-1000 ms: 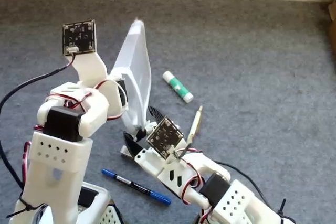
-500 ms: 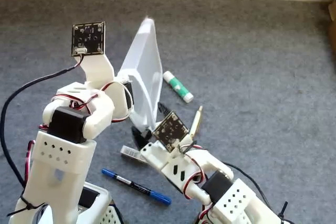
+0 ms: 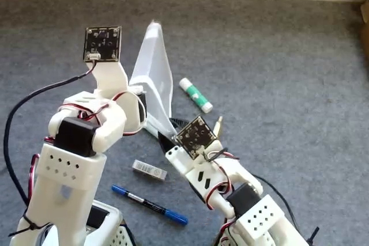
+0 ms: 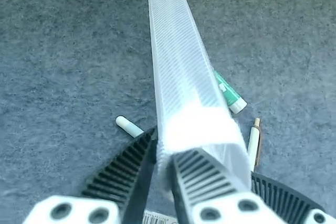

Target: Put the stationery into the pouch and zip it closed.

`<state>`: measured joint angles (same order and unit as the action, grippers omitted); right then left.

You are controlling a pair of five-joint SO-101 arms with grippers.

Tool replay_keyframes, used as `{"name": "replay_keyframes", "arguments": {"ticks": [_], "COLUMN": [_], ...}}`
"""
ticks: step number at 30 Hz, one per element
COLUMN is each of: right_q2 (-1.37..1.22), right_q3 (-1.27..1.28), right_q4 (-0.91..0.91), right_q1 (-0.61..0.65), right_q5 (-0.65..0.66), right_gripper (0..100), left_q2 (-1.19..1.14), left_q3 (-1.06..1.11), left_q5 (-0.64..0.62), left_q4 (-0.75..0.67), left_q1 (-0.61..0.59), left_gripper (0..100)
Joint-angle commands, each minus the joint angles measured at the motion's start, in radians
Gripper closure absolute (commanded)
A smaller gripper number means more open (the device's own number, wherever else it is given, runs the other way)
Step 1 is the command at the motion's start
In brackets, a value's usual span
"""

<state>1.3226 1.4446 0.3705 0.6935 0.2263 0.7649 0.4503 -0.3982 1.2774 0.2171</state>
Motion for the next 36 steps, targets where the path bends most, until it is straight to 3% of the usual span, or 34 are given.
{"name": "replay_keyframes", "arguments": {"ticks": [1, 6, 13, 21, 36], "right_q2": [0.021, 0.021, 0.021, 0.021, 0.021], "right_q3": [-0.019, -0.019, -0.019, -0.019, -0.022], "right_q4": [-0.025, -0.025, -0.025, -0.024, 0.036], "right_q1": [-0.016, -0.018, -0.081, -0.091, -0.039], "right_q5": [0.081, 0.137, 0.143, 0.207, 0.301], "right_gripper": [97.5, 99.1, 99.1, 99.1, 99.1], "left_q2": [0.008, 0.008, 0.008, 0.008, -0.001], "left_q3": [-0.015, -0.022, -0.024, -0.130, -0.200], "left_q5": [0.117, 0.241, 0.298, 0.400, 0.692], "left_q4": [0.029, 0.107, 0.166, 0.233, 0.209], "left_q1": [0.012, 0.012, -0.038, -0.076, -0.196], "left_gripper": [99, 98, 80, 80, 80]}}
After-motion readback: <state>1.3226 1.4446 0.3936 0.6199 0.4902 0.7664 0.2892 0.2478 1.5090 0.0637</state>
